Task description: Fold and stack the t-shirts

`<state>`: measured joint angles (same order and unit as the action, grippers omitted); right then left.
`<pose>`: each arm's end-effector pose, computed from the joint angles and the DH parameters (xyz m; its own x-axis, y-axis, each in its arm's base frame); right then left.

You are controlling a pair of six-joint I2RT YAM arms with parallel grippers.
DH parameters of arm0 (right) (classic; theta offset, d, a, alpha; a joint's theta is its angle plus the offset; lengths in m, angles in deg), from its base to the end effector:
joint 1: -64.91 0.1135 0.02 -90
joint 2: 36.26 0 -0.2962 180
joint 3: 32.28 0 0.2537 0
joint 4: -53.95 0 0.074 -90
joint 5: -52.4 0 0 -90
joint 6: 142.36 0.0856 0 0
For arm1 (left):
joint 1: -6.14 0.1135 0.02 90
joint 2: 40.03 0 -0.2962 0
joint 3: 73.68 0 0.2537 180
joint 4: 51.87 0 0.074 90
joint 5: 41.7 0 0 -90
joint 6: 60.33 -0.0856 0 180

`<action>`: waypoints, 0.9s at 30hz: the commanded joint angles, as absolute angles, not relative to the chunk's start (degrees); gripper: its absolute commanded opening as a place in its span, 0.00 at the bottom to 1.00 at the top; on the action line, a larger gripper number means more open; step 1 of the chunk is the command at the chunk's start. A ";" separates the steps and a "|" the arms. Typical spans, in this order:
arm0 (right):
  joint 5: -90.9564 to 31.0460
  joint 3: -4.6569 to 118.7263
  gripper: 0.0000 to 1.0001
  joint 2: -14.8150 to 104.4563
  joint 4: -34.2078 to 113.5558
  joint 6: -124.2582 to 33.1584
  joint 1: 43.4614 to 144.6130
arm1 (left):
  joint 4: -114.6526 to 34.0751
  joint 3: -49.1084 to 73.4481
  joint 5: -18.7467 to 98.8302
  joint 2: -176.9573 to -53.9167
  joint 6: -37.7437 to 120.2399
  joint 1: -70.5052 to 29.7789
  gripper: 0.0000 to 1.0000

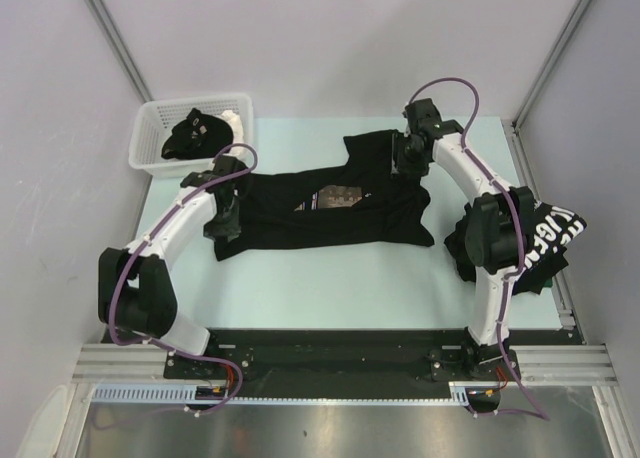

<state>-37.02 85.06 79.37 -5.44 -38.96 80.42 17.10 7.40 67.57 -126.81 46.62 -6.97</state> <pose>0.4691 0.1311 0.2533 -0.8553 0.0031 -0.5181 -0.0765 0.9883 0.1322 0.2954 -0.0398 0.2347 -0.9361 -0.0646 -0.3457 -0.1503 0.9621 0.2274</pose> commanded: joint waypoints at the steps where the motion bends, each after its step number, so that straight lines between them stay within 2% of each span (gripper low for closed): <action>1: -33.82 87.75 0.50 82.30 -4.03 -38.57 81.08 | 17.36 6.80 68.25 -124.14 47.42 -7.14 0.41; 12: -27.32 86.69 0.50 85.64 -2.01 -37.87 81.61 | 17.80 6.01 68.69 -123.09 47.69 -7.14 0.42; 27: -25.91 81.51 0.49 84.50 -2.54 -36.89 81.87 | 17.36 5.39 68.26 -122.56 48.21 -7.14 0.42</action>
